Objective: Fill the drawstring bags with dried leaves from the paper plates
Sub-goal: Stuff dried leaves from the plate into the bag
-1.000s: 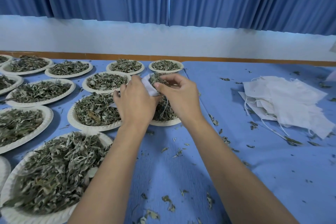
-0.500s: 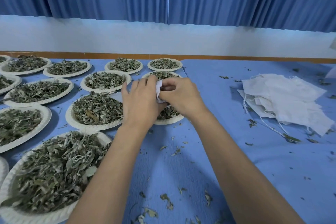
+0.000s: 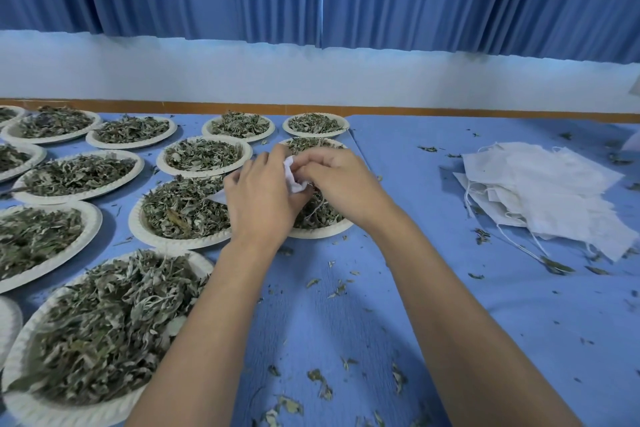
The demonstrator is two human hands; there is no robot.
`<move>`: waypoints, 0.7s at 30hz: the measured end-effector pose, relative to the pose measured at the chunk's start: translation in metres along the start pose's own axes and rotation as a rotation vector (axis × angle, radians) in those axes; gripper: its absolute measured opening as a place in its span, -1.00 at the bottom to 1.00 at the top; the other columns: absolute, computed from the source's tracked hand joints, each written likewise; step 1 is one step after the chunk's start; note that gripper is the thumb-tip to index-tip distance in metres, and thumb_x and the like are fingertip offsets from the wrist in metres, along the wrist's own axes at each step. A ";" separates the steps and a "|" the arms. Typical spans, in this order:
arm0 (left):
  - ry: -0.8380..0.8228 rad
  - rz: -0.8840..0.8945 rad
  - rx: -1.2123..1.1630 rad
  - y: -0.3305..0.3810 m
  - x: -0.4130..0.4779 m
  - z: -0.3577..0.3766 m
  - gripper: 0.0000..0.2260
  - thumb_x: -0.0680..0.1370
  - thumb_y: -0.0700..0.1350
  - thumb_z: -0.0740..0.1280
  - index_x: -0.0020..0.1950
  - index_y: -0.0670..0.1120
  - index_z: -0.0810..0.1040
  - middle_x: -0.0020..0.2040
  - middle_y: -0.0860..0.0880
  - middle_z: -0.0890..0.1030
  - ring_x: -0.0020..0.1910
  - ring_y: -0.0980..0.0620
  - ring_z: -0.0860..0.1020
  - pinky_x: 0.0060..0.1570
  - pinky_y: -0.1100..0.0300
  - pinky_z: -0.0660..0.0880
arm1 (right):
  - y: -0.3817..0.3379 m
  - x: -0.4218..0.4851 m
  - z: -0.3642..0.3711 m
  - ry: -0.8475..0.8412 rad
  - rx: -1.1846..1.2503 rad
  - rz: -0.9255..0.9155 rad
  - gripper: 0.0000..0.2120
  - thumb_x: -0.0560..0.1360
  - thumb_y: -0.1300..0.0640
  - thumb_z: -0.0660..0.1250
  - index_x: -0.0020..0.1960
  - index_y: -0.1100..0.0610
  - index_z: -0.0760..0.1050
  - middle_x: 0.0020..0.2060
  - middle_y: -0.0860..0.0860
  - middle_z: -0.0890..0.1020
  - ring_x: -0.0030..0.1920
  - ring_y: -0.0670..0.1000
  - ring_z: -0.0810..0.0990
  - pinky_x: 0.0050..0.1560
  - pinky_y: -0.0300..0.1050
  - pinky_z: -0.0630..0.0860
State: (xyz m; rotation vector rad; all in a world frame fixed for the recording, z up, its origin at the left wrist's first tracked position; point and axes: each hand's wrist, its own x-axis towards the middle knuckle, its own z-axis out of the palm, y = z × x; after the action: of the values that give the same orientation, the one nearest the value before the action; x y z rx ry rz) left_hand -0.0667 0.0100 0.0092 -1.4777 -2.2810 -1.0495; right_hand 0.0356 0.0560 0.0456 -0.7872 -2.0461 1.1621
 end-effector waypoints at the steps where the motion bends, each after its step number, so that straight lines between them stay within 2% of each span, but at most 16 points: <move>1: 0.001 0.013 0.006 0.000 -0.001 0.000 -0.70 0.44 0.00 0.35 0.12 -0.05 0.42 0.02 -0.03 0.57 0.12 -0.10 0.48 0.11 0.02 0.26 | 0.001 0.001 0.001 -0.018 -0.008 0.037 -0.81 0.47 0.27 0.20 -0.16 0.18 0.59 -0.21 0.00 0.64 -0.14 -0.10 0.52 0.01 -0.11 0.44; 3: 0.006 0.040 0.007 0.001 -0.003 -0.001 -0.77 0.44 -0.04 0.32 0.05 -0.06 0.42 -0.04 -0.03 0.57 0.08 -0.11 0.49 0.10 0.04 0.24 | 0.002 0.000 0.003 -0.067 -0.028 0.094 -0.85 0.46 0.21 0.18 -0.19 0.20 0.51 -0.25 0.00 0.55 -0.16 -0.05 0.44 -0.04 -0.05 0.35; 6: -0.014 0.059 -0.008 0.002 -0.006 -0.002 -0.79 0.43 -0.09 0.28 0.03 -0.07 0.40 -0.07 -0.04 0.56 0.05 -0.13 0.48 0.08 0.05 0.22 | 0.003 -0.001 0.008 -0.116 -0.020 0.107 -0.82 0.47 0.18 0.18 -0.29 0.08 0.44 -0.32 -0.10 0.50 -0.16 -0.05 0.43 0.03 0.02 0.35; 8: -0.018 0.046 -0.043 0.001 -0.005 -0.003 -0.78 0.44 -0.06 0.31 0.04 -0.06 0.41 -0.07 -0.01 0.54 0.07 -0.11 0.46 0.09 0.05 0.22 | 0.003 0.000 0.007 -0.092 -0.017 0.090 -0.83 0.47 0.17 0.18 -0.23 0.06 0.52 -0.26 -0.05 0.58 -0.05 0.00 0.51 0.21 0.08 0.34; 10: -0.028 0.034 -0.093 0.000 -0.003 -0.004 -0.72 0.44 0.00 0.35 0.10 -0.04 0.44 -0.09 0.04 0.51 0.10 -0.08 0.45 0.18 0.02 0.26 | 0.004 0.001 0.004 -0.036 0.024 0.072 -0.80 0.46 0.18 0.20 -0.21 0.02 0.58 -0.20 -0.02 0.67 0.04 -0.01 0.57 0.25 -0.02 0.38; 12: -0.040 -0.014 -0.173 -0.001 -0.001 -0.006 -0.67 0.44 0.04 0.38 0.15 -0.02 0.45 -0.02 0.03 0.56 0.12 -0.07 0.46 0.23 -0.05 0.32 | 0.004 0.002 -0.001 0.068 0.139 0.041 -0.75 0.45 0.26 0.20 -0.24 0.02 0.60 -0.20 -0.07 0.70 -0.02 -0.13 0.62 0.06 -0.26 0.46; 13: -0.042 -0.056 -0.239 -0.002 0.000 -0.008 -0.67 0.44 0.04 0.38 0.16 -0.01 0.46 0.03 0.02 0.57 0.12 -0.07 0.49 0.22 -0.07 0.36 | 0.006 0.003 -0.004 0.146 0.178 0.020 -0.73 0.45 0.29 0.20 -0.25 0.03 0.59 -0.21 -0.08 0.69 -0.06 -0.15 0.63 -0.03 -0.32 0.48; 15: -0.048 -0.143 -0.407 -0.005 0.000 -0.011 -0.73 0.48 0.01 0.35 0.14 0.01 0.45 0.10 0.05 0.55 0.11 -0.05 0.51 0.18 -0.06 0.42 | 0.012 0.005 -0.011 0.271 0.147 0.013 -0.74 0.46 0.29 0.22 -0.24 -0.01 0.56 -0.21 -0.09 0.67 -0.10 -0.13 0.63 -0.05 -0.29 0.50; 17: -0.042 -0.190 -0.538 -0.006 -0.001 -0.015 -0.83 0.53 -0.06 0.29 0.12 0.00 0.47 0.11 0.06 0.53 0.15 0.01 0.48 0.19 -0.01 0.42 | 0.021 0.006 -0.014 0.295 0.020 0.055 -0.80 0.48 0.22 0.27 -0.19 -0.05 0.55 -0.24 -0.14 0.62 -0.18 -0.16 0.57 -0.17 -0.35 0.44; 19: -0.016 -0.182 -0.517 -0.007 -0.001 -0.017 -0.87 0.56 -0.14 0.22 0.07 -0.02 0.52 0.09 0.05 0.52 0.17 0.04 0.44 0.20 0.01 0.39 | 0.033 0.007 -0.014 0.269 -0.106 0.110 -0.85 0.50 0.20 0.28 -0.06 0.00 0.58 -0.20 -0.13 0.59 -0.19 -0.18 0.52 -0.26 -0.40 0.35; 21: 0.019 -0.108 -0.326 -0.010 0.000 -0.019 -0.84 0.57 -0.17 0.21 0.02 -0.03 0.58 0.10 0.00 0.52 0.16 0.00 0.38 0.19 0.07 0.32 | 0.044 0.007 -0.014 0.225 -0.245 0.147 -0.81 0.51 0.23 0.30 0.09 0.07 0.58 -0.05 -0.05 0.62 -0.06 -0.11 0.54 -0.22 -0.43 0.34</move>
State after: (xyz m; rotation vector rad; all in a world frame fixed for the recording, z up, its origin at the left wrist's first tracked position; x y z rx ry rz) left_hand -0.0788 -0.0051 0.0187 -1.4584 -2.2799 -1.5206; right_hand 0.0495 0.0869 0.0141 -1.1495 -1.9883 0.8624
